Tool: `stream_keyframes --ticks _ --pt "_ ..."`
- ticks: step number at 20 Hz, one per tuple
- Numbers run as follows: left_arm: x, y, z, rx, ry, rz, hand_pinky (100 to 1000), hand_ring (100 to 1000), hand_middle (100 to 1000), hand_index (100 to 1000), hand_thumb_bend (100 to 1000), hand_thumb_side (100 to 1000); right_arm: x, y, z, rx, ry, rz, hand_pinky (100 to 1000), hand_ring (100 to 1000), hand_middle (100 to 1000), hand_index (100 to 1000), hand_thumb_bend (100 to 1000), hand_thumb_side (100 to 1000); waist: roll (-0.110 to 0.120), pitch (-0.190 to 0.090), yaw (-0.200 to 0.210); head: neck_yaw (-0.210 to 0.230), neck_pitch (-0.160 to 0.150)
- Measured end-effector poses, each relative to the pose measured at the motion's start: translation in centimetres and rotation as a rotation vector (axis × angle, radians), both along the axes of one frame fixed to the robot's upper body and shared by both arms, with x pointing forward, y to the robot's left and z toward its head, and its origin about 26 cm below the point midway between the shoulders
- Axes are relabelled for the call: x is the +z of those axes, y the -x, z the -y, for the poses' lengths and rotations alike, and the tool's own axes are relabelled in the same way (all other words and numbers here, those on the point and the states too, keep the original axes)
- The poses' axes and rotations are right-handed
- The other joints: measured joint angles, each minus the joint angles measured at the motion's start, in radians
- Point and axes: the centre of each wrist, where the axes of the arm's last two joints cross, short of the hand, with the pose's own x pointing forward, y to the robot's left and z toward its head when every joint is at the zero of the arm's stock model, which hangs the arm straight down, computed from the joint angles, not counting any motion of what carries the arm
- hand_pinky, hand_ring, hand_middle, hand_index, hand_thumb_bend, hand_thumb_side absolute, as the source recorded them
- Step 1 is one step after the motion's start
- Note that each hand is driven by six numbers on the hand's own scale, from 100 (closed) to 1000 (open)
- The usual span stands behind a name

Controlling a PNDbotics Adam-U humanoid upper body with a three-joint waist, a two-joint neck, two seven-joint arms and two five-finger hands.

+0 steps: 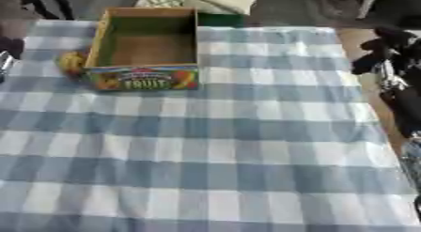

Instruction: Pick up objects on the table and place them in the box.

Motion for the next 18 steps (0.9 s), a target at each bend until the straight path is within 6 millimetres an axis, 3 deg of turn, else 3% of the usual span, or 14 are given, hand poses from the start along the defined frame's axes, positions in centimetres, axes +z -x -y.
stream_keyframes --ticks 12,18 --pt "5.2 -5.5 -4.0 0.181 -0.552 -0.205 670 640 625 702 537 144 -0.3 0.0 0.0 0.002 0.006 -0.016 567 572 628 800 100 399 0.011 -0.004 -0.025 0.006 0.001" --pt "4.7 -9.4 -4.6 0.218 -0.723 -0.361 680 645 628 702 498 100 -0.7 0.0 0.0 0.006 0.011 -0.032 566 572 627 800 100 406 0.019 -0.008 -0.036 0.01 0.002"
